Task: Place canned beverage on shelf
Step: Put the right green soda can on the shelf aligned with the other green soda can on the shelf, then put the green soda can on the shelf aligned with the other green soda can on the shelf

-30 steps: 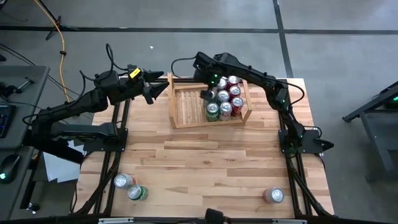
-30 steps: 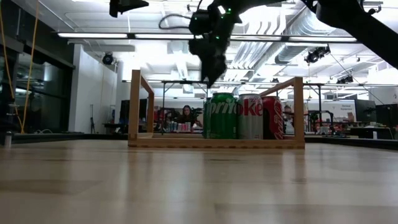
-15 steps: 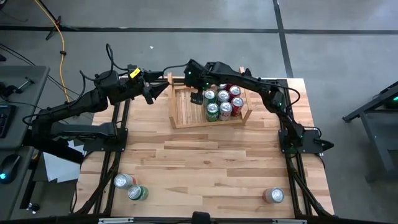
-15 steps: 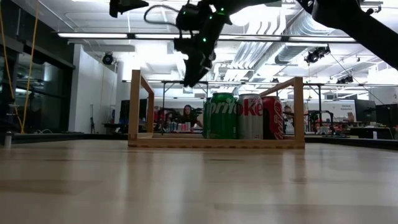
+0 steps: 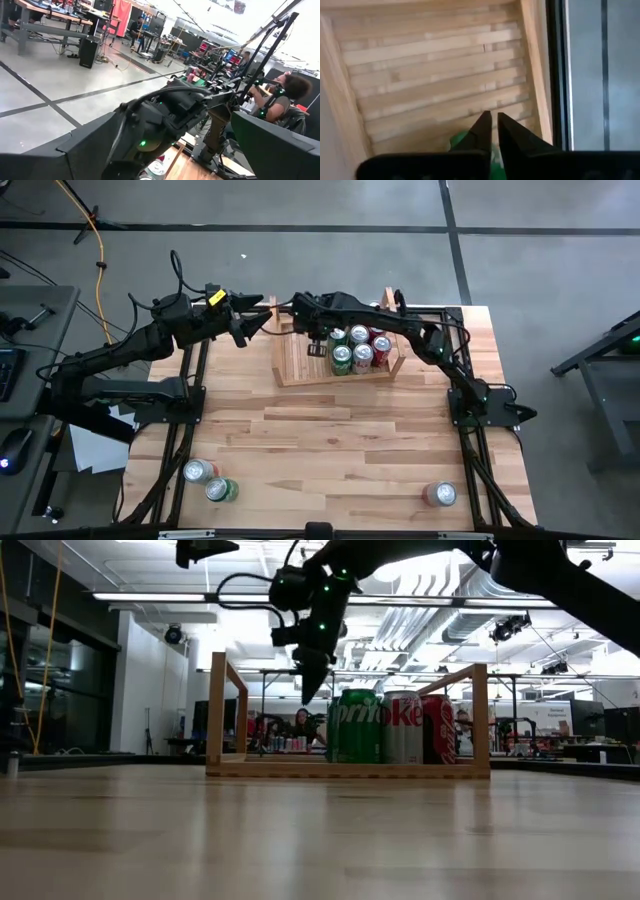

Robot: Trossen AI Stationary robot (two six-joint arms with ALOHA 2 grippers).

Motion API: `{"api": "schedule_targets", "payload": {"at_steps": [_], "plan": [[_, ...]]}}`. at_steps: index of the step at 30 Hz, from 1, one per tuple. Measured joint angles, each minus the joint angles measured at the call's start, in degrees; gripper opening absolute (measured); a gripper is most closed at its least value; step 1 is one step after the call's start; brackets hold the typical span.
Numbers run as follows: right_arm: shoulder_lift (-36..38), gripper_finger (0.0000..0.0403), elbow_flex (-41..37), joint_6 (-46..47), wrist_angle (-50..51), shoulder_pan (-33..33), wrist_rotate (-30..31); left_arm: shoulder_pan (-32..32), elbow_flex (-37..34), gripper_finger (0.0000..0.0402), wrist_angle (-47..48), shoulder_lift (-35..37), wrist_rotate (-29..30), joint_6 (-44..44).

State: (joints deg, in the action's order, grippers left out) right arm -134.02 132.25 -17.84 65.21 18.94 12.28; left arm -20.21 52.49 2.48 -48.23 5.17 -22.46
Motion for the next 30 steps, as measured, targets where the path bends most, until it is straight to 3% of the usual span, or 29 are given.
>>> {"api": "schedule_targets", "payload": {"at_steps": [3,24,30], "plan": [[-0.55,0.0004,0.02,-0.45,0.74,0.2,0.3,0.0,0.0,0.0383,-0.02,0.0,0.0,-0.02],[-0.73,0.0,0.0,0.52,8.54,-0.01,4.23,-0.01,0.0,0.0383,0.95,0.01,-0.06,-1.01],[3.31,0.0,1.86,1.55,7.49,-0.06,-1.01,-0.02,-0.04,0.0383,1.43,0.51,-6.84,-0.97]]}}
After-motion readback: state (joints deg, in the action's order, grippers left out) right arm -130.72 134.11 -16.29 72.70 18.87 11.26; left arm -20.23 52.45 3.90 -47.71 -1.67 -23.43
